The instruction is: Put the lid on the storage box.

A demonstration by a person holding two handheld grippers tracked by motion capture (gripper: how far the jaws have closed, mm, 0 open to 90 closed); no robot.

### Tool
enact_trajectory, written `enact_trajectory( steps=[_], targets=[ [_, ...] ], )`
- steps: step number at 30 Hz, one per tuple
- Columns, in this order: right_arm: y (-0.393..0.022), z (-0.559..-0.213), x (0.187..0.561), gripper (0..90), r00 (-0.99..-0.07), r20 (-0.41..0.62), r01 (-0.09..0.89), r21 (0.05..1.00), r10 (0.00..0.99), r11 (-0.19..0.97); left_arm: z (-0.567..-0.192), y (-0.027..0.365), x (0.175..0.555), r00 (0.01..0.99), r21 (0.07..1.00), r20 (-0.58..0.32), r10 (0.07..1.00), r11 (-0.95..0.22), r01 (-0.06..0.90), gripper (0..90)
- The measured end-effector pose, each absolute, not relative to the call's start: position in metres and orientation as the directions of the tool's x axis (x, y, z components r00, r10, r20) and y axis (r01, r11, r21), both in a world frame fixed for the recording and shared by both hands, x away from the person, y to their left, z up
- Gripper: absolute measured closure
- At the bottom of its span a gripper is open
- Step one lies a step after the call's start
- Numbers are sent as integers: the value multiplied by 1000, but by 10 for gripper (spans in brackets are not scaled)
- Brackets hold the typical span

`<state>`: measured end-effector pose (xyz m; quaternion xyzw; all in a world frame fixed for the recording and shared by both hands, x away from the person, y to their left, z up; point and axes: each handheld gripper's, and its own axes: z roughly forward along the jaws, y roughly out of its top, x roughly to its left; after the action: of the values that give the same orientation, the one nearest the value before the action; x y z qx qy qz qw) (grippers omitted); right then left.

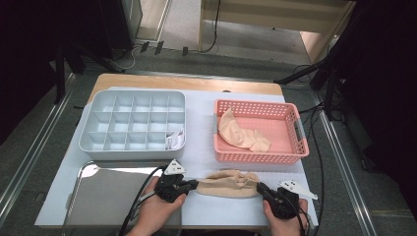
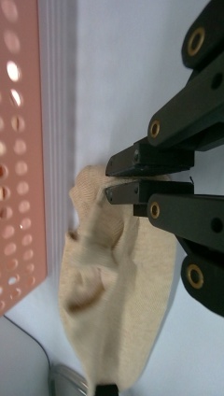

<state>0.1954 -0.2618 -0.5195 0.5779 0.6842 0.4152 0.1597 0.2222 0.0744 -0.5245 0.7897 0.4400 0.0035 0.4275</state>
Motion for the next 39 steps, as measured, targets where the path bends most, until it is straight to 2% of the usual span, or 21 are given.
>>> enact_trajectory(
  steps=[6, 8, 12, 13, 14, 16, 19, 23, 24, 27, 29, 31, 33, 37, 38, 39],
  targets=[
    [-262, -511, 192, 856, -299, 299, 650, 759, 906, -36, -525, 69, 219, 613, 669, -396, 684, -243, 703, 887],
    [-261, -507, 191, 848, -300, 304, 644, 763, 904, -43, -524, 68, 218, 615, 680, -394, 683, -234, 695, 804],
    [-259, -503, 190, 835, -308, 304, 624, 780, 901, -50, -523, 69, 218, 606, 699, -390, 694, -205, 685, 728],
    [-259, -504, 190, 832, -308, 302, 619, 784, 902, -51, -523, 69, 217, 607, 706, -377, 699, -208, 677, 737],
    [-260, -504, 191, 831, -307, 301, 617, 785, 903, -52, -522, 69, 217, 608, 710, -373, 701, -206, 673, 781],
    [-260, -505, 191, 822, -303, 305, 619, 784, 903, -57, -521, 69, 216, 612, 712, -377, 695, -206, 672, 787],
    [-262, -508, 193, 712, -305, 301, 629, 776, 904, -46, -520, 69, 215, 613, 725, -372, 697, -194, 660, 706],
    [-268, -514, 199, 688, -299, 317, 633, 772, 900, -61, -521, 65, 218, 607, 729, -378, 699, -180, 660, 585],
    [-270, -515, 201, 669, -294, 324, 636, 768, 899, -69, -521, 64, 219, 609, 732, -374, 700, -180, 657, 579],
    [-270, -522, 205, 594, -295, 318, 647, 761, 901, -57, -522, 59, 221, 619, 739, -361, 698, -191, 646, 586],
    [-267, -524, 207, 586, -323, 286, 624, 781, 902, -24, -522, 57, 220, 621, 743, -340, 706, -204, 638, 650],
    [-262, -520, 205, 598, -338, 232, 556, 831, 912, -5, -522, 56, 218, 625, 751, -318, 713, -214, 625, 688],
    [-257, -515, 207, 607, -386, 216, 526, 850, 897, 21, -520, 57, 216, 626, 761, -315, 713, -205, 616, 678],
    [-249, -522, 214, 630, -408, 191, 564, 822, 893, 82, -518, 59, 213, 635, 760, -315, 705, -213, 613, 720],
    [-249, -524, 215, 653, -403, 195, 577, 813, 894, 82, -519, 60, 213, 635, 754, -316, 705, -220, 619, 725],
    [-249, -526, 215, 725, -406, 200, 585, 807, 892, 85, -519, 60, 212, 636, 751, -318, 703, -223, 622, 732]
  ],
)
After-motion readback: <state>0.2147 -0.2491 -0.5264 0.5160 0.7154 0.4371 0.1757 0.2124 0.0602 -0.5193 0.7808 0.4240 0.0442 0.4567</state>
